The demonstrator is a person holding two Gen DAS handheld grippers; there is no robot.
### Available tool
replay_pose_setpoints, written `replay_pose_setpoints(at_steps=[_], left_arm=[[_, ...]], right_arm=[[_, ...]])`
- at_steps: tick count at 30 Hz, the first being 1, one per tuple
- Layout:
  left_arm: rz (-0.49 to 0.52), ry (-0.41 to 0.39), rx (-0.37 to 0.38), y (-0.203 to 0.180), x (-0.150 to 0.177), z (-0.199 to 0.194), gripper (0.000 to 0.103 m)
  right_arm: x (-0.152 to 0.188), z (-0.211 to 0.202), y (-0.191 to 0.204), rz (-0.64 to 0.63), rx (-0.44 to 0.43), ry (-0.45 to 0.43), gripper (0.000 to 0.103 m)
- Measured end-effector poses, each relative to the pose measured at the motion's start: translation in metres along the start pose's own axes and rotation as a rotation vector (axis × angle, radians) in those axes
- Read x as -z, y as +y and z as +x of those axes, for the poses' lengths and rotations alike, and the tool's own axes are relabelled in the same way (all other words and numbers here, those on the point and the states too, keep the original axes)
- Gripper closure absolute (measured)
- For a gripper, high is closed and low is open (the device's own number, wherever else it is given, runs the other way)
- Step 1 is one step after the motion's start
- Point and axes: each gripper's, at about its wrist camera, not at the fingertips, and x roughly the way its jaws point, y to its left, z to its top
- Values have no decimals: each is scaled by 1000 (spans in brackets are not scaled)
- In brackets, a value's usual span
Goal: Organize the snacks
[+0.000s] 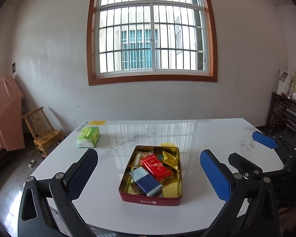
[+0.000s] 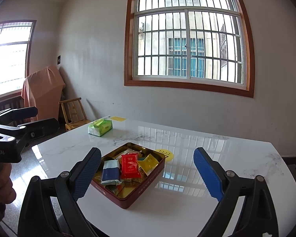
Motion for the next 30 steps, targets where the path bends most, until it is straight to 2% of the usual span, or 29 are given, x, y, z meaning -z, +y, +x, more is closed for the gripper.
replay_pose_setpoints(at_steps=[8, 15, 20, 24, 25, 26, 30], left_arm=[[-21, 59, 15, 1, 5, 16, 0], [-14, 176, 20, -4, 17, 50, 0], [-22, 270, -3, -9, 28, 78, 0], [-28, 295, -99, -12, 36, 95, 0], [-21, 302, -130, -13, 37, 100, 0], [-11, 309, -164, -16, 38, 106, 0], [-22, 350, -173, -19, 40, 121, 0]], right_arm=[[15, 11, -22, 38, 22, 65, 9], [40, 27, -79, 94, 105, 156, 9], [67, 47, -151, 127, 214, 261, 9], [98, 72, -222, 158, 321, 397, 9], [111, 81, -246, 180, 350, 465, 9], [118, 87, -262, 204, 365, 496, 9], [150, 104, -328, 318, 430, 612, 9]])
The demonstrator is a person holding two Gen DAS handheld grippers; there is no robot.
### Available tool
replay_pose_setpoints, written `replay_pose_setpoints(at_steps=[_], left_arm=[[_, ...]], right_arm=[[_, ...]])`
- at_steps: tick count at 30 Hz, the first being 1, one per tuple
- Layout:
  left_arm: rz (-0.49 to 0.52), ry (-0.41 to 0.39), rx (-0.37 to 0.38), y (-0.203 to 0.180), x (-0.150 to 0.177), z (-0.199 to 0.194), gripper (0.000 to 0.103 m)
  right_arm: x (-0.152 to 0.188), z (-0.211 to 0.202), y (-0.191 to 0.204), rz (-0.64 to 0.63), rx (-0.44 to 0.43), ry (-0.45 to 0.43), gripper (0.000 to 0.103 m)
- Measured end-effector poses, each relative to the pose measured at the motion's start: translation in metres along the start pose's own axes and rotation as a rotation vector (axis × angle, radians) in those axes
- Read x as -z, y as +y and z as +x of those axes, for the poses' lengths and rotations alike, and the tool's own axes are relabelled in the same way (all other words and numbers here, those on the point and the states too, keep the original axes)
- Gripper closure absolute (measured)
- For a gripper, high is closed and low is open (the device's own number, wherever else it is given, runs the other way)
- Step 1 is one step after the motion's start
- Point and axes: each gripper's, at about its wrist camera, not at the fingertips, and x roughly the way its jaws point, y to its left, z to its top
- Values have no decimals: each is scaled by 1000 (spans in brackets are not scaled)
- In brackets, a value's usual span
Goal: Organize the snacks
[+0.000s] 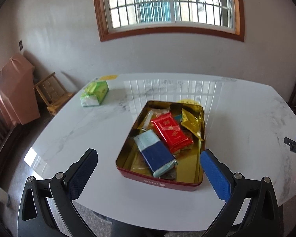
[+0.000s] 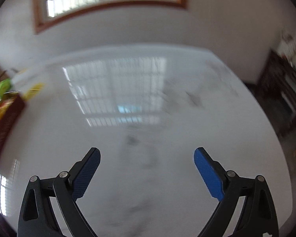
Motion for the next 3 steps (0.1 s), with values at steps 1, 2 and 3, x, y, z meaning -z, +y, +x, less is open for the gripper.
replay_pose_setpoints(at_steps=[1, 2, 3], left_arm=[[3, -4, -10, -2, 0, 1, 0], [14, -15, -28, -4, -1, 0, 0], [35, -26, -50, -9, -2, -1, 0]], right_arm=[[-2, 6, -8, 13, 1, 7, 9], [-4, 13, -15, 24, 5, 19, 9], [-8, 22, -22, 33, 17, 39, 9]])
